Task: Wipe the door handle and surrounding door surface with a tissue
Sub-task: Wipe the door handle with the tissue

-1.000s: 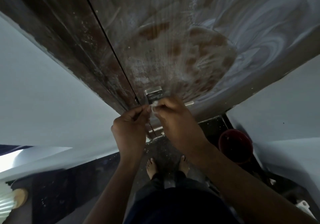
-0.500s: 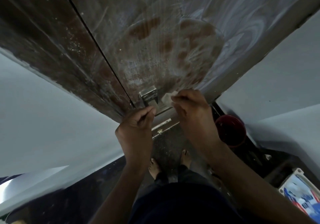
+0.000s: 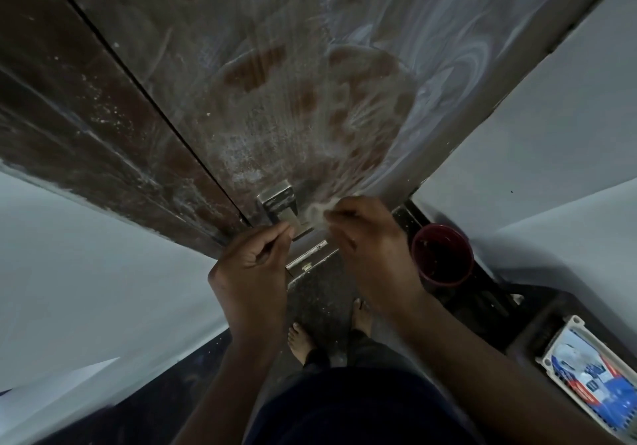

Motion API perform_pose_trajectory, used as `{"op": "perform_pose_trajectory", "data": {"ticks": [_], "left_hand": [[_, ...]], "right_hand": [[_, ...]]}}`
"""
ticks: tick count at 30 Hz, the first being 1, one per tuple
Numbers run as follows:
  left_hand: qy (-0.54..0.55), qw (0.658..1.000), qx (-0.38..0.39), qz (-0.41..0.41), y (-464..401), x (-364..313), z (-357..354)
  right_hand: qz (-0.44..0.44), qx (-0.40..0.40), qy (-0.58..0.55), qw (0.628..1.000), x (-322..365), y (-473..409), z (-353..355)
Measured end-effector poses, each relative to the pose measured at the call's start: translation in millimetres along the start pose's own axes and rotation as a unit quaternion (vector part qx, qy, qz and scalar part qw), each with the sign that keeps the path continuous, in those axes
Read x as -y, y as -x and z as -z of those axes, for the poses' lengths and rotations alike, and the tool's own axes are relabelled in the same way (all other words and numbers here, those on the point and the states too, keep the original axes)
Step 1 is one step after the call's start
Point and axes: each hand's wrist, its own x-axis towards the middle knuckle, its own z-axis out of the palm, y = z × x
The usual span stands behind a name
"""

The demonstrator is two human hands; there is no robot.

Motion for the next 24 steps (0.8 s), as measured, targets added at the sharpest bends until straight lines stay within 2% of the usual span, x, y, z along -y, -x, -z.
{"op": "perform_pose_trajectory", "data": {"ticks": [3,7,9,13,19,24], "left_hand": [[0.013,1.000,0.002,0.009,1,0,1],[0.013,1.000,0.003,0.019,1,-1,2],[0.006,1.000,0.005,0.015,1,0,2],[0.006,1.000,0.008,0.005,0,2,4],[0.014,1.000,0.008,0.005,2,3,3],[0.014,1.000,0.022,-0.009,1,5,4]], "right_hand": [[-0.080,-0.096,-0.021,0.992,-5,-5,5],[-0.062,-0.031,-0.101,0.992,20,10,-19],[-0.045,-0.039,-0.074,0.995,17,11,-20],[-0.071,-0.094,-0.005,0.993,-2,-2,-3],[-0.025,-0.037,-0.013,0.999,12,5,-10],[-0.132,-0.107,-0.016,0.985,-12,-14,11]]}}
